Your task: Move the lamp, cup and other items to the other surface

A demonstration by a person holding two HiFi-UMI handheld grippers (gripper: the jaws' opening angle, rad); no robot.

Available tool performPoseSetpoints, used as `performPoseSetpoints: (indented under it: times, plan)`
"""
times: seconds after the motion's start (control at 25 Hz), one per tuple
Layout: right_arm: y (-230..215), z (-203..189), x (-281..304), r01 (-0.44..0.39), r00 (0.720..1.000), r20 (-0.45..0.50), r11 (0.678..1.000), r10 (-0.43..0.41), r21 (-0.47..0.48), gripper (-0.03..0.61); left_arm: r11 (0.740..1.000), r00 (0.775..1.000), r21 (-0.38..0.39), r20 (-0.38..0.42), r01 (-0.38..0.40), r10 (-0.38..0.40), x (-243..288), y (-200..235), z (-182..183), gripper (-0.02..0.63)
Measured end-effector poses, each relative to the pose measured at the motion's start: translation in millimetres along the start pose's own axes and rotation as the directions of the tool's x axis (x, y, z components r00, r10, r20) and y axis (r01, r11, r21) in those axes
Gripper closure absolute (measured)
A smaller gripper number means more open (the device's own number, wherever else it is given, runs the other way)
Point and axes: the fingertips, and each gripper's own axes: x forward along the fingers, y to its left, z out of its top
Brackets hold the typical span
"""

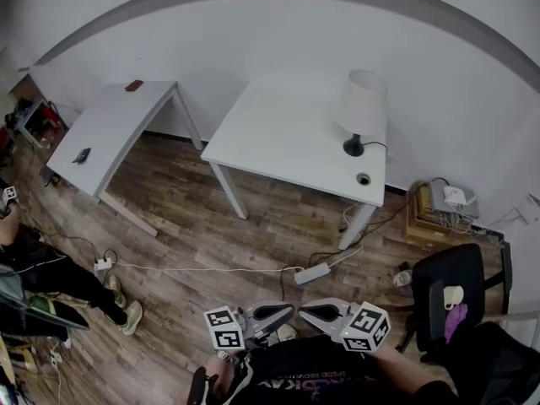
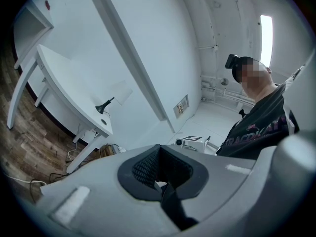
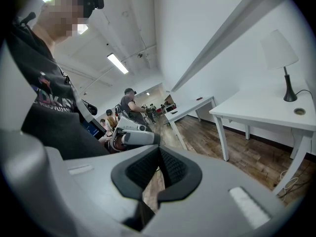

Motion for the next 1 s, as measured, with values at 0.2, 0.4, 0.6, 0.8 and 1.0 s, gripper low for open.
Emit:
performPoseSetpoints:
  times: [0.2,0.4,0.6,0.8,1.0]
  plan:
    - [-8,6,-2,0.038,0.999,0.024,0.999,-0.039,0.033,0.574,0.999,0.999,-0.012,0.010,0.037,-0.037,3,1,8,0.618]
    - [-3,8,12,-0.001,1.000,0.015,1.000,0.001,0.015,0.574,1.000,0.999,0.003,0.045,0.017,-0.017,-11,-1,5,0.618]
    - [0,14,19,-0.018,1.000,-0.003,1.000,0.018,0.013,0.573,1.000,0.997,0.003,0.071,0.008,-0.008,-20,-1,10,0.617]
    - [-2,19,23,0.013,1.000,0.019,1.000,-0.013,0.019,0.573,1.000,0.995,0.018,0.095,-0.016,0.015,-34,-3,14,0.618]
    - [14,8,0,0.112,0.993,0.027,0.993,-0.113,0.022,0.572,0.999,0.995,-0.037,0.098,0.037,-0.033,-36,-25,0,0.618]
